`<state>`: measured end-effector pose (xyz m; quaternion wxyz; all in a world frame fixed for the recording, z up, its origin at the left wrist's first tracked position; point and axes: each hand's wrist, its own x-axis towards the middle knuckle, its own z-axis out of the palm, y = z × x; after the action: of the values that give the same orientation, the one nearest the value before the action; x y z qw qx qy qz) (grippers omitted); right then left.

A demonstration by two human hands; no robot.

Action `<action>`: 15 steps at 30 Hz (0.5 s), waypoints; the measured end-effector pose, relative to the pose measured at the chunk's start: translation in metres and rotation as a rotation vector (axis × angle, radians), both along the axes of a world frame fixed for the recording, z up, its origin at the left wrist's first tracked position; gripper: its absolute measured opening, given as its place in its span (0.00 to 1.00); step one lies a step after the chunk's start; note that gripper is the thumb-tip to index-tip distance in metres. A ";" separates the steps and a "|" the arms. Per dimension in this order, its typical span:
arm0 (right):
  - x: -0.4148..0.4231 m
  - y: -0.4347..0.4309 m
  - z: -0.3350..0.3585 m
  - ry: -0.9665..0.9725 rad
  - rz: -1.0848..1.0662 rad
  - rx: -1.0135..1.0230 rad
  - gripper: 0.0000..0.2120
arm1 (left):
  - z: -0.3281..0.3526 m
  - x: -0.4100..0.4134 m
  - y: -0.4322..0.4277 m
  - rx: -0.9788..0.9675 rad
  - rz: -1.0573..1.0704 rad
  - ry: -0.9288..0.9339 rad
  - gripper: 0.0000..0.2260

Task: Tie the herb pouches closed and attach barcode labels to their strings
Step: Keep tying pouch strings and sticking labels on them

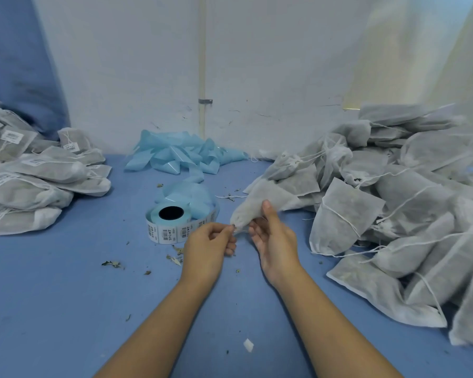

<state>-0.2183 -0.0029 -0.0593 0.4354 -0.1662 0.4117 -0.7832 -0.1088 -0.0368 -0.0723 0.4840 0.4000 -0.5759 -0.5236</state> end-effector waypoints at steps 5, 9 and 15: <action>-0.003 0.000 -0.003 -0.061 0.010 -0.026 0.09 | -0.001 -0.002 0.001 -0.029 -0.059 -0.086 0.06; 0.010 -0.001 -0.006 0.453 -0.135 0.143 0.07 | 0.002 -0.001 0.000 0.022 -0.096 -0.047 0.06; 0.017 0.008 -0.007 0.814 -0.166 0.291 0.17 | 0.005 0.001 0.000 0.047 -0.131 0.003 0.10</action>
<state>-0.2011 0.0049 -0.0663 0.1919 -0.3645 0.6678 -0.6199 -0.1082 -0.0363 -0.0678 0.4397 0.3720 -0.5877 -0.5683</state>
